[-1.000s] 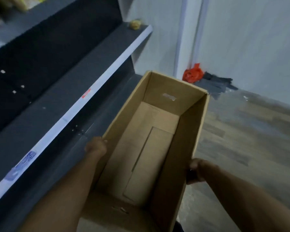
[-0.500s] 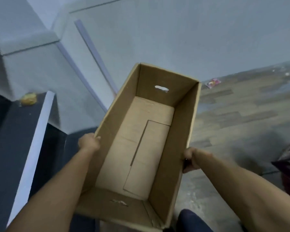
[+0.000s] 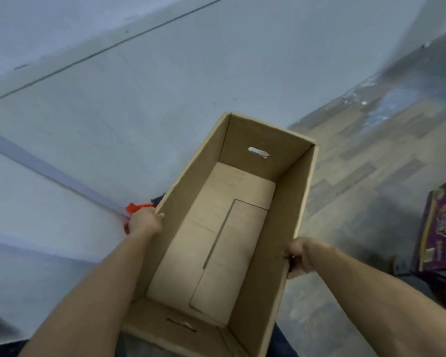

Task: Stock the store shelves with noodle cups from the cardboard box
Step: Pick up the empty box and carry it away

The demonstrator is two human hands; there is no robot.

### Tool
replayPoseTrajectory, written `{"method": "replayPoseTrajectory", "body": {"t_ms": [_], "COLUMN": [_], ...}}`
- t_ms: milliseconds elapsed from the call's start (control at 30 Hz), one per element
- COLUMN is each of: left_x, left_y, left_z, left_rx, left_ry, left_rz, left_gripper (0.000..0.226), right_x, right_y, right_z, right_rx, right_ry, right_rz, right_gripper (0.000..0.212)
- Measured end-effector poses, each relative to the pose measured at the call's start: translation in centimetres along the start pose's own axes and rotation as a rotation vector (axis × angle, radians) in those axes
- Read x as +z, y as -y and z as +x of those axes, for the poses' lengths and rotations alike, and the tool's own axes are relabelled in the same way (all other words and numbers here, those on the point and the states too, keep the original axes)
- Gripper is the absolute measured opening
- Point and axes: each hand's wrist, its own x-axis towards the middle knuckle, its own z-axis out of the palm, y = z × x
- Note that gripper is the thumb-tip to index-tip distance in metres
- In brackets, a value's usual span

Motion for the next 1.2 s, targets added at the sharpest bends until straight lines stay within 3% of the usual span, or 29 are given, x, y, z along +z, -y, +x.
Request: {"method": "replayPoseTrajectory", "body": {"t_ms": [333,733,933,1200], "left_x": [-6.0,-10.4,-7.6,1.8], "left_y": [-18.0,-47.1,-64.1,-83.0], "left_z": [20.1,40.5,47.3,58.2], "left_rx": [0.184,0.489,0.603,0.531], "left_ry": [0.020,0.063,0.114,0.115], "left_rz": [0.050,0.160,0.183,0.249], "left_gripper": [0.034,0.037,0.036,0.039], "right_x": [-11.7,-28.0,-42.3,-58.8], "right_y": [16.2,32.9,37.4,43.5], "right_z": [2.0,7.0,16.2,30.3], "right_rx": [0.020,0.048,0.092,0.135], "right_ry": [-0.039,-0.201,-0.290,-0.403], "right_rz": [0.266,0.691,0.776,0.690], "right_gripper": [0.037,0.028,0.025,0.018]}}
